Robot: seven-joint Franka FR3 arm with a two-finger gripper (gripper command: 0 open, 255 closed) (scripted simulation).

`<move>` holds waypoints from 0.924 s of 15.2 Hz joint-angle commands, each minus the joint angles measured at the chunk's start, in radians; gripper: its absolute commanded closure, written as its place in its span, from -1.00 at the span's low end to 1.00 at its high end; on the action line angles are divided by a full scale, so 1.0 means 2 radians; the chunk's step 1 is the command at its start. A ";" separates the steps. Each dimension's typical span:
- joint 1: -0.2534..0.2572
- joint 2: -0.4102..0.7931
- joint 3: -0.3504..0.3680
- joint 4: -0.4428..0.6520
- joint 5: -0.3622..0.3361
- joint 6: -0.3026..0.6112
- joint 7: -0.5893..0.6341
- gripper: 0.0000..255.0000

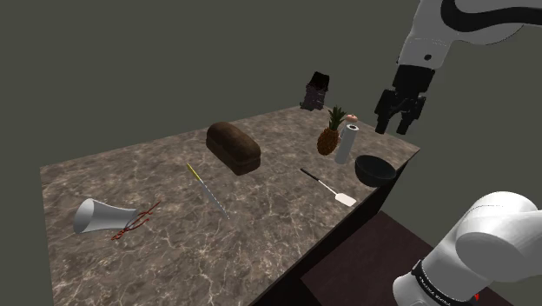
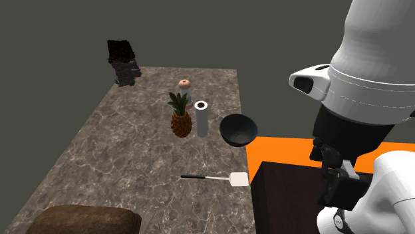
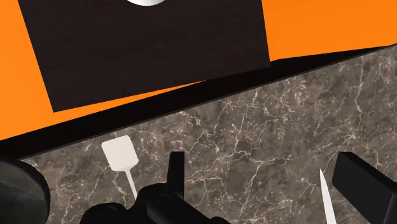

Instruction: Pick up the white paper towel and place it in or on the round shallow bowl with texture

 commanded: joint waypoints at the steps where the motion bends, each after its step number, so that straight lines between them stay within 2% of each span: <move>1: 0.000 0.000 0.000 0.000 0.000 0.000 0.000 -1.00; 8: -0.016 0.081 -0.048 0.007 -0.040 0.077 -0.062 -1.00; 14: -0.026 0.166 -0.087 0.037 -0.059 0.137 -0.112 -1.00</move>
